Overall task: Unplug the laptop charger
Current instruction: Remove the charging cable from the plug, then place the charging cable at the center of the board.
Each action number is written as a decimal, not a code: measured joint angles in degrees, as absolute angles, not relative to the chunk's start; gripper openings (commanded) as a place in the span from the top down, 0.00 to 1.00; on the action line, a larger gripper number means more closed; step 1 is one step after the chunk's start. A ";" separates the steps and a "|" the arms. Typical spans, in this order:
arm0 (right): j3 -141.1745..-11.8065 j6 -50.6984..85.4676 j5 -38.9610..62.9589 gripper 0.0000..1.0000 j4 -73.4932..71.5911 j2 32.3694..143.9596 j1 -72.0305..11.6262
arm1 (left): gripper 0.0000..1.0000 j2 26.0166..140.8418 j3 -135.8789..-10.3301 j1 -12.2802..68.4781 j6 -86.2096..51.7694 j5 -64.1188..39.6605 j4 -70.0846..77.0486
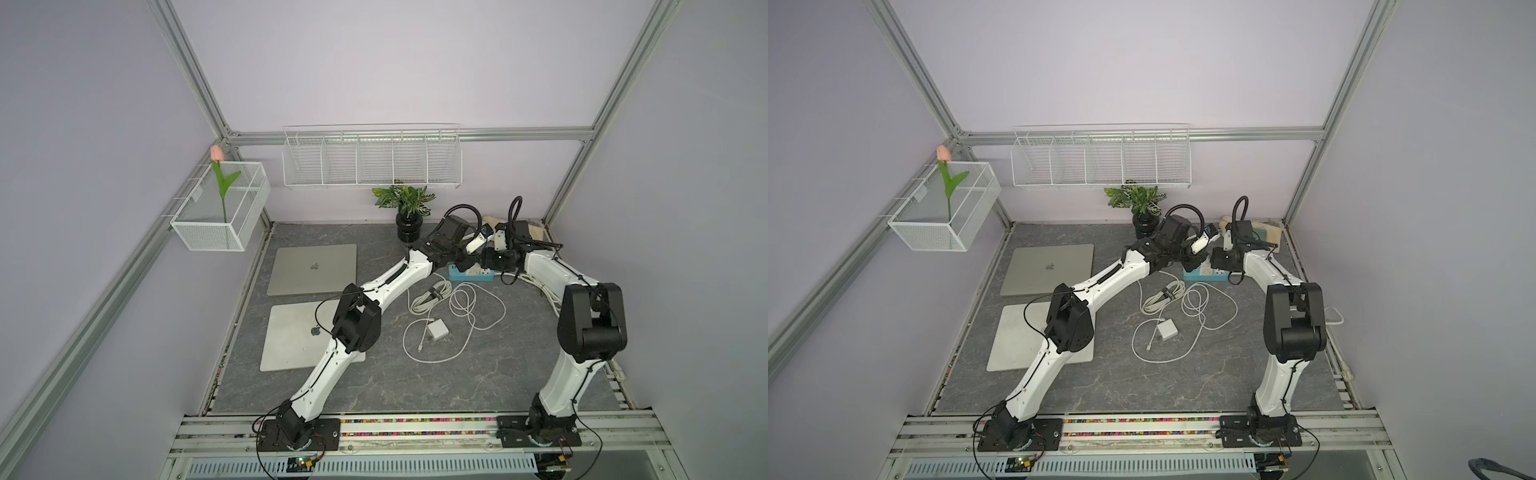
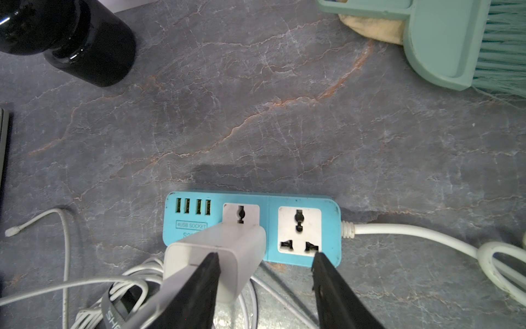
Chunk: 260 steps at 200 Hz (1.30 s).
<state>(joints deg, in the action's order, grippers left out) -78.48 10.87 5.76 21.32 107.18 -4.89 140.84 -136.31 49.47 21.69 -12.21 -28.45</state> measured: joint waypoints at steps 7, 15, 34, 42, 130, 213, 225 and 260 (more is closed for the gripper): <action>-78.48 10.87 5.76 0.45 21.28 107.18 -4.89 | 1.00 140.84 -136.49 49.47 21.69 -12.21 -28.67; -78.43 10.87 5.76 0.46 21.17 107.18 -4.89 | 1.00 140.88 -136.73 49.47 21.69 -12.23 -28.97; -78.43 10.87 5.78 0.46 21.12 107.18 -4.93 | 1.00 141.03 -137.36 49.50 21.69 -12.25 -29.58; -78.41 10.87 5.78 0.46 21.10 107.18 -4.99 | 1.00 141.03 -137.56 49.50 21.69 -12.27 -29.93; -78.11 10.72 5.80 0.48 20.45 107.18 -5.08 | 1.00 142.65 -146.69 49.63 21.39 -14.68 -24.67; -77.95 10.70 5.78 0.45 20.18 107.04 -5.08 | 1.00 119.85 -104.71 49.76 17.02 0.16 -11.70; -77.89 10.70 5.69 0.44 20.34 106.87 -5.08 | 1.00 115.11 -97.80 49.52 15.62 2.96 -8.75; -77.67 10.66 5.13 0.44 21.56 106.21 -5.17 | 1.00 108.71 -85.23 48.14 11.44 8.95 -2.61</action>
<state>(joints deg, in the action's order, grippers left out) -77.67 10.66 5.13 21.56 106.21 -5.17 108.71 -85.23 48.14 11.44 8.95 -2.61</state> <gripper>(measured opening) 0.562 0.059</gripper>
